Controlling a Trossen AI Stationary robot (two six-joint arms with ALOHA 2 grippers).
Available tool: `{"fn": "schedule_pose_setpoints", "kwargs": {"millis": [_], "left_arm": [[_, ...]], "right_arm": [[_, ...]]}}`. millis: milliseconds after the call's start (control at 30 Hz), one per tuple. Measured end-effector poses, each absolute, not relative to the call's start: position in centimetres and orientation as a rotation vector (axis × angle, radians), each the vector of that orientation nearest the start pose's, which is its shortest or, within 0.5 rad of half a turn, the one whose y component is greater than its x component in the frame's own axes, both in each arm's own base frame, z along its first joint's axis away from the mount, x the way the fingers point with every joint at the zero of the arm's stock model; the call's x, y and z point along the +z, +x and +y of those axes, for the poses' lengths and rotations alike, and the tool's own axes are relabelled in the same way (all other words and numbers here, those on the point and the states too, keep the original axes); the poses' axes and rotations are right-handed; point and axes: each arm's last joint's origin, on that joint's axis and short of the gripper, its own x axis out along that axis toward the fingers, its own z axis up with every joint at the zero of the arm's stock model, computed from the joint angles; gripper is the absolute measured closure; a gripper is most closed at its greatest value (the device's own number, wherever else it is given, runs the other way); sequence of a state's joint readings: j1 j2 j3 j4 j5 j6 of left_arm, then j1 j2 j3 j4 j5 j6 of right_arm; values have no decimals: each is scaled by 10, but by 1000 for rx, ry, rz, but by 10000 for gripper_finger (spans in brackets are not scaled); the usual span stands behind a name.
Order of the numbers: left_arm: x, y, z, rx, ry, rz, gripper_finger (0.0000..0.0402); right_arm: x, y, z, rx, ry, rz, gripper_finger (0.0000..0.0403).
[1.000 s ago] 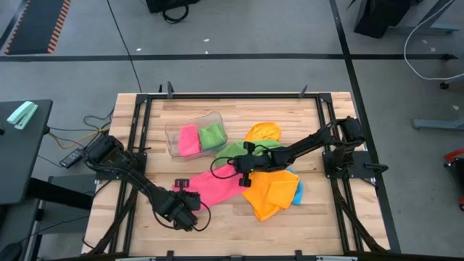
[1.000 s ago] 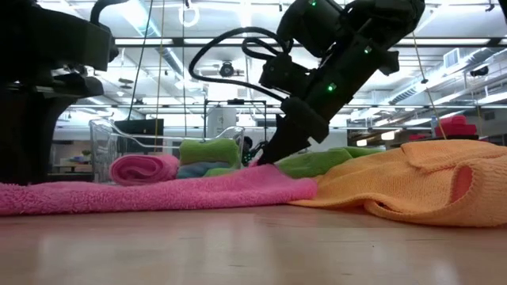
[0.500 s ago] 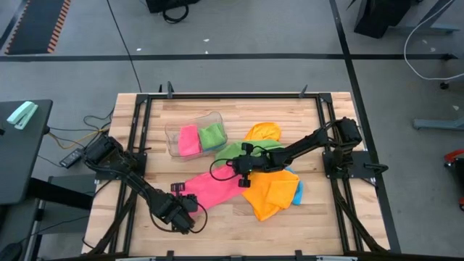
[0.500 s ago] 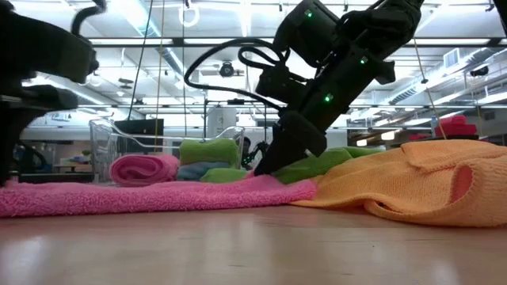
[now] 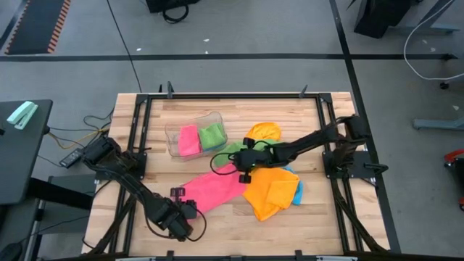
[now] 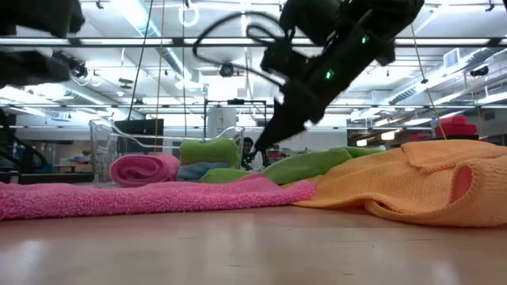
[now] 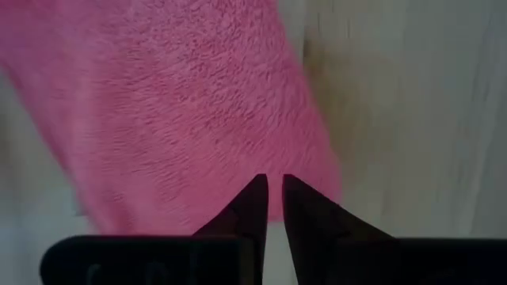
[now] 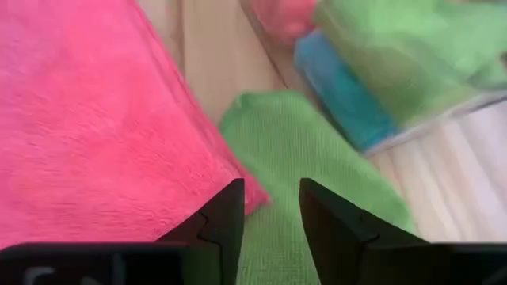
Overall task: Fold microfiber towels
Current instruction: Fold the pink microfiber towel
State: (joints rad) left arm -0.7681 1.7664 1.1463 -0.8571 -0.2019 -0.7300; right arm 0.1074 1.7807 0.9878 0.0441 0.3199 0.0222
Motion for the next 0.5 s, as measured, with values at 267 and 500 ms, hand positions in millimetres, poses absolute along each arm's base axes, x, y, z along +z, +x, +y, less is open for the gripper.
{"fn": "schedule_pose_setpoints", "kwargs": {"millis": [267, 500], "left_arm": [[171, 217, -207, -56, 373, 1463, 310], [159, 203, -208, -149, 544, 1471, 233]], "right_arm": [[178, 354, 46, -118, -118, 691, 269], [180, 351, 71, -57, -106, 664, 269]]}}
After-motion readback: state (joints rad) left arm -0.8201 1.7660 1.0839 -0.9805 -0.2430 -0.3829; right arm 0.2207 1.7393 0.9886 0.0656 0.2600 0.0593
